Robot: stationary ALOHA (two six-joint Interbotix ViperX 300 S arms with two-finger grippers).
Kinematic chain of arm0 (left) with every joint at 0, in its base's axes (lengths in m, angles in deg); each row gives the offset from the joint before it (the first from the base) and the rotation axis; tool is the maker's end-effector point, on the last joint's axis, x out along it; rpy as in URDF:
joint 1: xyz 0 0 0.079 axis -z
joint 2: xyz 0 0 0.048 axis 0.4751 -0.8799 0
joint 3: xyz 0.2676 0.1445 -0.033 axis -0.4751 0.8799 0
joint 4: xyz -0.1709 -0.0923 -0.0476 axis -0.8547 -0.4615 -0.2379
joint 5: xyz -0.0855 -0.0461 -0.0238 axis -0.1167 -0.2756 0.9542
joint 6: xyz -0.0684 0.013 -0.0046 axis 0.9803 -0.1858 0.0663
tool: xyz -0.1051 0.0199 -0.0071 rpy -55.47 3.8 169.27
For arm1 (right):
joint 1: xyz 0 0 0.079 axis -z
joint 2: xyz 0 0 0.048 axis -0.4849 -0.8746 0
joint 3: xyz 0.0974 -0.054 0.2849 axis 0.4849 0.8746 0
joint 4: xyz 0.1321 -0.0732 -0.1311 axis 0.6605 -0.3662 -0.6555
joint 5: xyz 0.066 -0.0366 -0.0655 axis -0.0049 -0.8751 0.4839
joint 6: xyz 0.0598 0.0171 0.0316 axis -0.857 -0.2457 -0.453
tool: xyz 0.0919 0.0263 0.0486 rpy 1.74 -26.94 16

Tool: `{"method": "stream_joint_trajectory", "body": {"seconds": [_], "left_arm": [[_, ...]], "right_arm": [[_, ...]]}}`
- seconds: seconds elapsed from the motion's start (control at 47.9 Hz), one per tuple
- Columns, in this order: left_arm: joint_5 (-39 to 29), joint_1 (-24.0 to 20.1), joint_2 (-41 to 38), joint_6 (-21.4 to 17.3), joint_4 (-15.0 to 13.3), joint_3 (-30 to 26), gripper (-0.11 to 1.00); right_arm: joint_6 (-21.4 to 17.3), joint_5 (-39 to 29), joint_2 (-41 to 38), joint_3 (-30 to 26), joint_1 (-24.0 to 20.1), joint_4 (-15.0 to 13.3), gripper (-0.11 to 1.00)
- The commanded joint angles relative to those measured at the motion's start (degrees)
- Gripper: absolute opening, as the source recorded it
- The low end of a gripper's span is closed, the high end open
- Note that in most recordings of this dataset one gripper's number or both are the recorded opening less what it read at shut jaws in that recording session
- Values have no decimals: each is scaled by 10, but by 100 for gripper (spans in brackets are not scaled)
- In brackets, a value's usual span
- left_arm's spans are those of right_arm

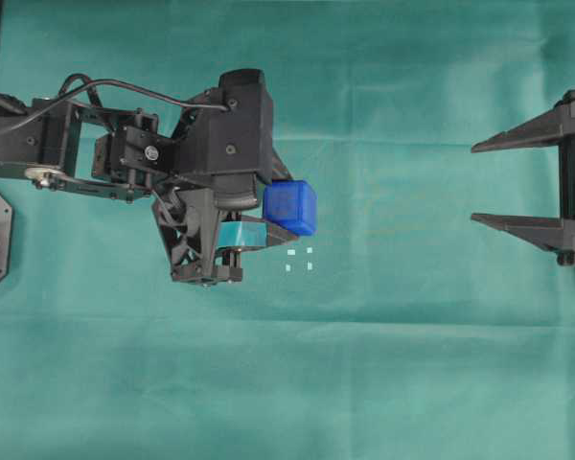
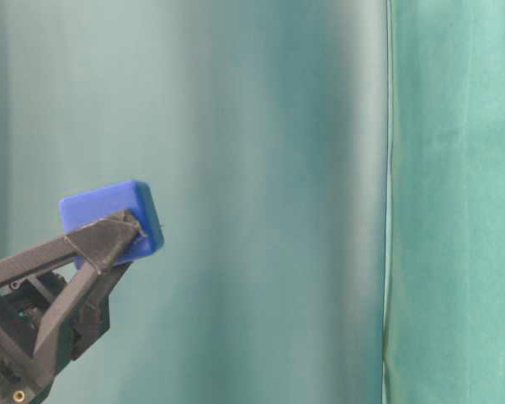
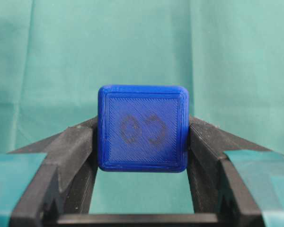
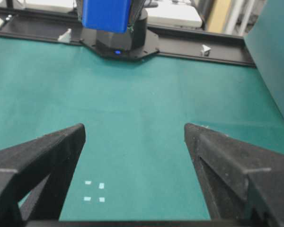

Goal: Handover the blue block to the right arm after grasping it with the left arm, then place it in the designated position.
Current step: 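Lift the blue cube with the left gripper and rotate it upright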

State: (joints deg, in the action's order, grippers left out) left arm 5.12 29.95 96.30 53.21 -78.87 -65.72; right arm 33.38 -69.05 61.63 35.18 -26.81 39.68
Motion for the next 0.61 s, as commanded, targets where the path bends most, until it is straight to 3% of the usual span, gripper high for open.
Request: {"method": "stream_joint_trajectory", "body": {"seconds": [0.0, 0.376, 0.585], "left_arm": [[3, 2, 16, 0, 2, -12, 47], [9, 3, 20, 0, 2, -6, 47], [45, 3, 39, 0, 2, 17, 47]], "right_arm": [[0, 3, -4, -15, 1, 2, 94], [0, 3, -4, -15, 1, 1, 94], [0, 3, -4, -14, 1, 0, 94]]}}
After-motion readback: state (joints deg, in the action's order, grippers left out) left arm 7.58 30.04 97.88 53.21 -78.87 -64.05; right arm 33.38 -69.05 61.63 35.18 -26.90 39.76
